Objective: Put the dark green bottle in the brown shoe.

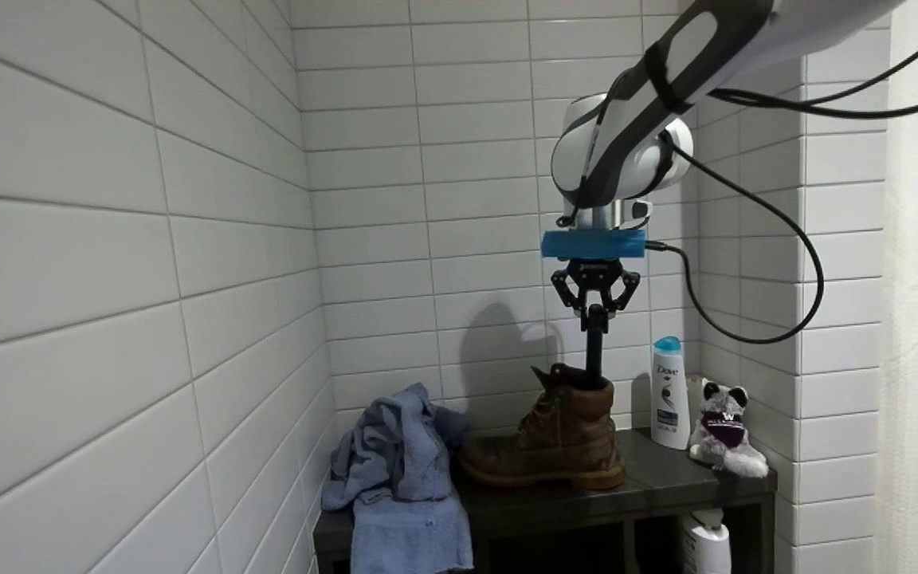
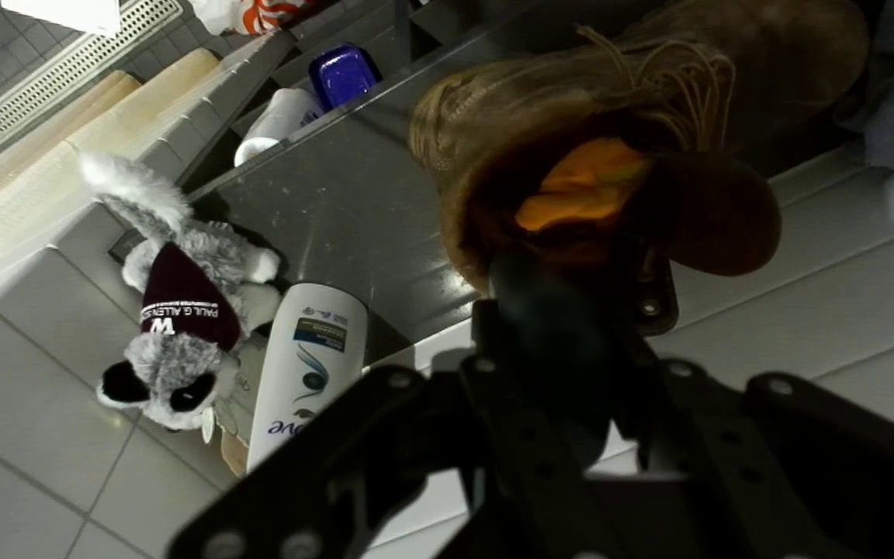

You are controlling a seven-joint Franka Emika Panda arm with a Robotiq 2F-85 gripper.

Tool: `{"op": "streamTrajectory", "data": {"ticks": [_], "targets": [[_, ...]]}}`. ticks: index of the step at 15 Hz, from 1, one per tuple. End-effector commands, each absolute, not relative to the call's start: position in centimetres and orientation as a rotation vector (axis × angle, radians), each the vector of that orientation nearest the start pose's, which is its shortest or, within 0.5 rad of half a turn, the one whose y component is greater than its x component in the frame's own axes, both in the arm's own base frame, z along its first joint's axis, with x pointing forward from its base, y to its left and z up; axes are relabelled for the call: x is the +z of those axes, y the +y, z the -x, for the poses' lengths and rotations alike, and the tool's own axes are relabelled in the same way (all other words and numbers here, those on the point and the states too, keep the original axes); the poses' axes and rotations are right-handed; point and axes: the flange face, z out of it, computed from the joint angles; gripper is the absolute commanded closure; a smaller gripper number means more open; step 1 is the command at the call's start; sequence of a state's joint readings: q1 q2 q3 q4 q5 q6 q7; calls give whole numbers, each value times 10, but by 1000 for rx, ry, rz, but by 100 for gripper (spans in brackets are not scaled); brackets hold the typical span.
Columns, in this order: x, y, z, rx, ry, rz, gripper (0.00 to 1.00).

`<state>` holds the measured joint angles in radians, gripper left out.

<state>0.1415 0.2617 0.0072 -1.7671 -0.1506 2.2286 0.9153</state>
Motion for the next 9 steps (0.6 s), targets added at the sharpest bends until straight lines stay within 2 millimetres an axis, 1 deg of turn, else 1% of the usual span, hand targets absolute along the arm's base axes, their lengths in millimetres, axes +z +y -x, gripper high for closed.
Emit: {"op": "streamTrajectory", "data": {"ticks": [1, 3, 6, 9], "targets": [[434, 85, -659, -343, 1119, 2939, 92], [431, 86, -660, -337, 1131, 2941, 92], [425, 89, -656, -341, 1131, 2951, 92], [425, 92, -651, -347, 1124, 2959, 92]]}}
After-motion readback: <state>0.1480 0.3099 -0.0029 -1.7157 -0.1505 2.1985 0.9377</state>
